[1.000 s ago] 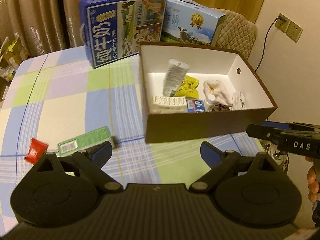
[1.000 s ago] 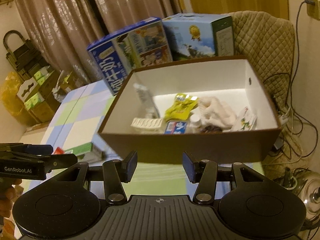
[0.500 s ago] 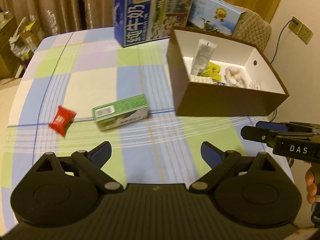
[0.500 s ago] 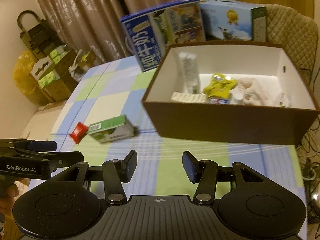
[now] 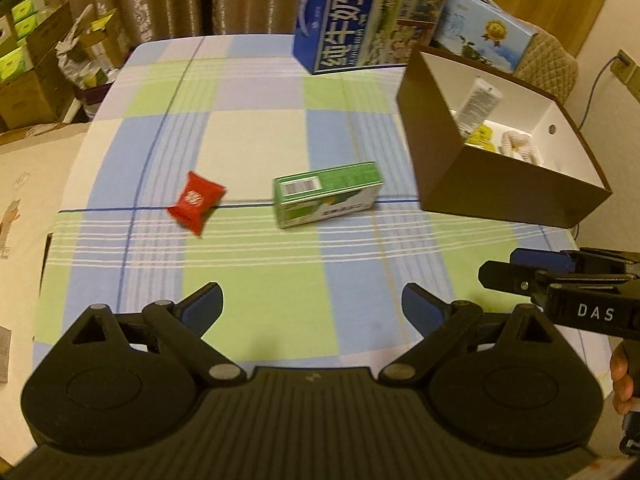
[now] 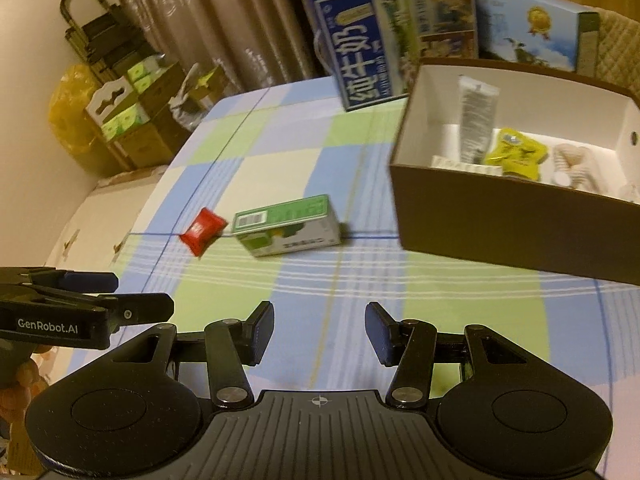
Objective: Organize objects
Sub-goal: 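Withdraw both tools from the cardboard box back over the table, then grasp the green medicine box with the right tool while the left tool grasps the red candy packet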
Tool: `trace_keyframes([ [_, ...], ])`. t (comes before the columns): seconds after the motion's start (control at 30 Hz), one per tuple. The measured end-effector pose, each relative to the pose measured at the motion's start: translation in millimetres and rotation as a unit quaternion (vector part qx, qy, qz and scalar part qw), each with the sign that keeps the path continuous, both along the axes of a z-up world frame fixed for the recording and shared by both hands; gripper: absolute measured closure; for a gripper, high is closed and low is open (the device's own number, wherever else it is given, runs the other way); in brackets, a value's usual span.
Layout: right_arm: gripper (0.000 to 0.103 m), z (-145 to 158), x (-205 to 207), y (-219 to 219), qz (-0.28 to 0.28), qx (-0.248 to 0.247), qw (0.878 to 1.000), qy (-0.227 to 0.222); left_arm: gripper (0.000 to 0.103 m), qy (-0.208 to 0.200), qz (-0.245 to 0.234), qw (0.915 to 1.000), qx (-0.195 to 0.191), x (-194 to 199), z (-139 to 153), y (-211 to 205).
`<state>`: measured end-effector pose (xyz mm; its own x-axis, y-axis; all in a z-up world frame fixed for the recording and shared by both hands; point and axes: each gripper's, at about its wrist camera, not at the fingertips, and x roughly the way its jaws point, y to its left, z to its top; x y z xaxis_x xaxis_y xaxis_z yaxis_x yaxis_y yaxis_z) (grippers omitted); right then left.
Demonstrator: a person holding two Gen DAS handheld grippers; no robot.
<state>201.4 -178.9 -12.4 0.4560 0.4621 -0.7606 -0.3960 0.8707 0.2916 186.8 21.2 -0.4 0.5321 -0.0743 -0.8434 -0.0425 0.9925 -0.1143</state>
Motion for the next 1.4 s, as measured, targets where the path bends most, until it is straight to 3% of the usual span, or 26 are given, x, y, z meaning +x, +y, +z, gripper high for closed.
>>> trace_keyframes([
  [0.53, 0.055, -22, 21, 61, 0.048, -0.036, 0.998, 0.008, 0.009, 0.010, 0.025, 0.9996, 0.000, 4, -11, 53],
  [0.87, 0.055, -32, 59, 88, 0.119, -0.070, 0.989, -0.046, 0.009, 0.026, 0.038, 0.9989, 0.000, 24, -28, 77],
  [1.03, 0.055, -42, 73, 106, 0.190, -0.119, 0.970, -0.094, 0.009, 0.037, 0.049, 0.9981, 0.002, 32, -42, 90],
  [1.4, 0.055, -71, 92, 145, 0.348, -0.196, 0.905, -0.144, 0.009, 0.033, 0.068, 0.9970, 0.019, 48, -64, 112],
])
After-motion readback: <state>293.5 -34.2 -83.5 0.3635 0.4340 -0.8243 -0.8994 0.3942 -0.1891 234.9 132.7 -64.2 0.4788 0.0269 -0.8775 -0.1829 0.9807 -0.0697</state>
